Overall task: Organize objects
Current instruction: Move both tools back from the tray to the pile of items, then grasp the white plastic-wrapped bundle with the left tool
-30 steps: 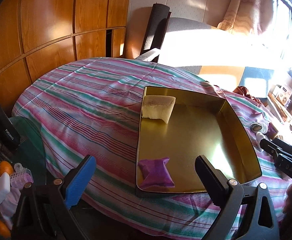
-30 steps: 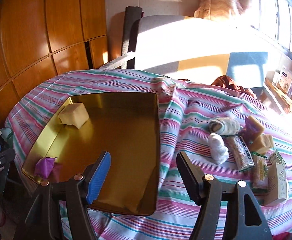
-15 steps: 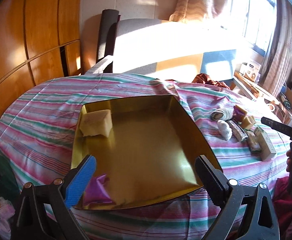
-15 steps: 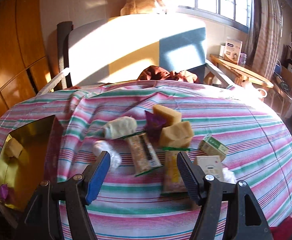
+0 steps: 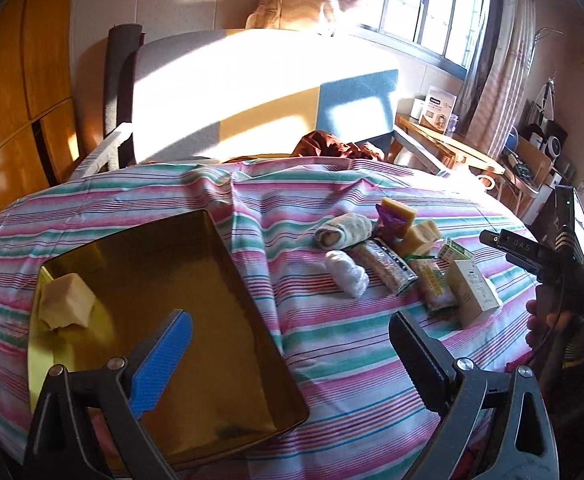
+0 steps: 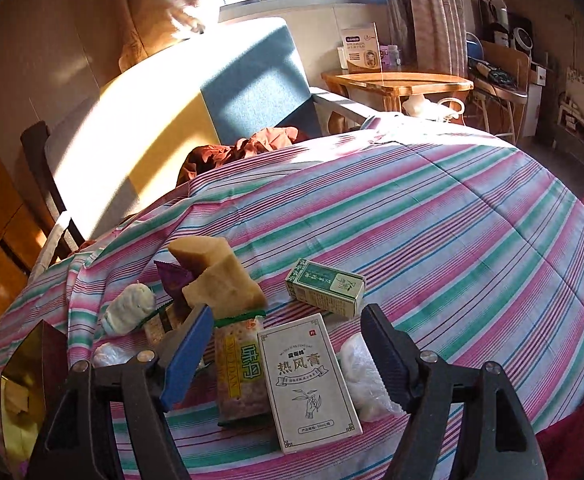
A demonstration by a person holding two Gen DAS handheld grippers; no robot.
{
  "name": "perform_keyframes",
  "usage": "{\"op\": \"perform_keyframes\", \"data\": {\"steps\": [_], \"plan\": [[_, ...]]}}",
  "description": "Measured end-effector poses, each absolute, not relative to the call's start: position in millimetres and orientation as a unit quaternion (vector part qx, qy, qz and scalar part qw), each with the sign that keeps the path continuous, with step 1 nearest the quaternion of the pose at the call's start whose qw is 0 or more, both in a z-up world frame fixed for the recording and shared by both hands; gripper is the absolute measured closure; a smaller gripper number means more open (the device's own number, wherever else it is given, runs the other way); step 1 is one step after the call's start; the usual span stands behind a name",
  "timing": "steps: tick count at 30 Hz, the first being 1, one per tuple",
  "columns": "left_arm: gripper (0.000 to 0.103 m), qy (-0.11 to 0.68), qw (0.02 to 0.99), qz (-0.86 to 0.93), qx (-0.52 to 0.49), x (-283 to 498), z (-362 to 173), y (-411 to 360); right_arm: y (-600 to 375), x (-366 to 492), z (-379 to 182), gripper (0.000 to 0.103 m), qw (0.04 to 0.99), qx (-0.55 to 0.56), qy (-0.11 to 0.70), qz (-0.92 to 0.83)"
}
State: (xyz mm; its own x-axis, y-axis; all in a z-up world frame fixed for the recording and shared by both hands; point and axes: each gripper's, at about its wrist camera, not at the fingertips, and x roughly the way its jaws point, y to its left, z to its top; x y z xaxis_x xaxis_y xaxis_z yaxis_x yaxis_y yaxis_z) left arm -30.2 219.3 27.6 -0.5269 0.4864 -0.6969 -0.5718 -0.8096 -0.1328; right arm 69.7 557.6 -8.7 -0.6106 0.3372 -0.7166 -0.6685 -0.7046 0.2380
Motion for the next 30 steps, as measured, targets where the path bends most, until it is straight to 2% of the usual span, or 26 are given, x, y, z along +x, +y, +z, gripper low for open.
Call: {"op": "perform_keyframes", "data": {"steps": [11, 13, 24, 26, 27, 28, 30], "plan": [[0.011, 0.087, 0.313, 0.846, -0.422, -65, -16, 326, 582, 93, -11, 0.025, 0.307, -0.294, 0.328, 0.844], [0.015, 0.089, 0.308, 0.843, -0.432, -75, -27, 340, 586, 97, -13, 0.025, 0.307, -0.29, 0.342, 0.839], [0.016, 0.105, 0.256, 0.848, -0.452, -113, -70, 375, 598, 108, -16, 0.025, 0.306, -0.269, 0.381, 0.83], [0.023, 0.106, 0.256, 0.844, -0.458, -117, -76, 378, 600, 109, -18, 0.025, 0.306, -0.268, 0.388, 0.827], [0.036, 0.107, 0.259, 0.841, -0.463, -118, -80, 380, 601, 109, -18, 0.025, 0.306, -0.268, 0.389, 0.826], [0.055, 0.108, 0.265, 0.834, -0.471, -119, -85, 382, 601, 109, -18, 0.025, 0.307, -0.269, 0.389, 0.826], [0.059, 0.093, 0.28, 0.825, -0.483, -119, -91, 382, 602, 108, -20, 0.025, 0.302, -0.272, 0.392, 0.825]]}}
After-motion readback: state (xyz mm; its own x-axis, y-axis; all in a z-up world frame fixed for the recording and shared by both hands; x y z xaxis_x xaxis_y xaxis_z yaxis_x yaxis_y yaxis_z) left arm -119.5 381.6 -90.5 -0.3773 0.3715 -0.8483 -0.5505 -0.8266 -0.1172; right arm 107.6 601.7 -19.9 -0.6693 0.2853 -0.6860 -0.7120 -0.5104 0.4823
